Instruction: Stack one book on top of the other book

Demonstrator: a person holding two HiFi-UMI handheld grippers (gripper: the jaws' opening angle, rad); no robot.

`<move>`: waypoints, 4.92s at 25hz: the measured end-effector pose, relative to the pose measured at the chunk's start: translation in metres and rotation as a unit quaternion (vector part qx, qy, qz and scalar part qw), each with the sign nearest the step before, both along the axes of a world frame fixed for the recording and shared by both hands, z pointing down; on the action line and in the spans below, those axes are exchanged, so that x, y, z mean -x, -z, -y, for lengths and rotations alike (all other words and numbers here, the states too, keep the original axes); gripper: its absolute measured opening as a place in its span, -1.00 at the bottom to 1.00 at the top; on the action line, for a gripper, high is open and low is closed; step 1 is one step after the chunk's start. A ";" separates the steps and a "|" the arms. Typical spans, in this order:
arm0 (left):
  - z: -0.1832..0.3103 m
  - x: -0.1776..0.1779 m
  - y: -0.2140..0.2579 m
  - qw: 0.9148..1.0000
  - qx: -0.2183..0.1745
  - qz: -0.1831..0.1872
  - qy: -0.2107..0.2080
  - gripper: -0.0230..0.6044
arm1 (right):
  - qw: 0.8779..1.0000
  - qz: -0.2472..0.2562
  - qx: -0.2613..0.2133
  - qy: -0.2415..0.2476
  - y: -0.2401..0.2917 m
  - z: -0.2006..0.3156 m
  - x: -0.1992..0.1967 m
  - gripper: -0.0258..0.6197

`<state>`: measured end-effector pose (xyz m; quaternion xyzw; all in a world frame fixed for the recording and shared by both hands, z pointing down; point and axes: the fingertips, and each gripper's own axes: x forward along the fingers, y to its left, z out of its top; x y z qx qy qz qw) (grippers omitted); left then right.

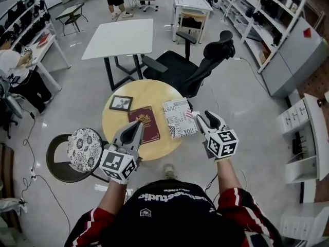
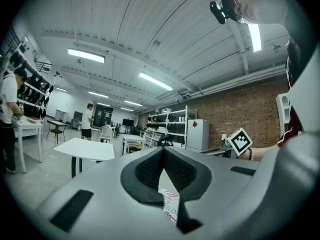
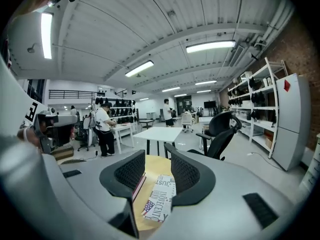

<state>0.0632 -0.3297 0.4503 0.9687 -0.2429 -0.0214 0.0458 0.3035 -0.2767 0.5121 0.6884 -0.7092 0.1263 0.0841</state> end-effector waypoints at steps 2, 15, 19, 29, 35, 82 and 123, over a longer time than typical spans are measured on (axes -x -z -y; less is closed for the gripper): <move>-0.001 -0.005 -0.001 1.000 0.002 0.000 -0.002 -0.88 | 1.000 0.003 0.018 0.002 -0.016 0.003 -0.007 -0.39; 0.018 -0.028 -0.013 0.999 0.001 0.029 0.015 -0.88 | 0.992 0.045 0.117 0.032 -0.116 0.026 -0.041 -0.38; 0.024 -0.037 -0.014 0.999 -0.003 0.038 0.022 -0.88 | 0.988 0.048 0.143 0.045 -0.144 0.033 -0.047 -0.35; 0.034 -0.057 -0.023 0.997 -0.004 0.062 0.037 -0.88 | 0.978 0.060 0.193 0.055 -0.209 0.049 -0.068 -0.32; 0.042 -0.067 -0.028 0.997 -0.001 0.065 0.050 -0.88 | 0.968 0.089 0.225 0.058 -0.250 0.058 -0.080 -0.24; 0.067 -0.042 -0.023 0.997 0.003 0.062 0.040 -0.88 | 0.852 0.485 0.190 0.049 -0.287 0.036 -0.063 -0.37; 0.061 0.161 -0.024 0.982 0.017 0.028 0.187 -0.88 | 0.839 0.507 0.159 0.119 -0.224 0.122 0.124 -0.38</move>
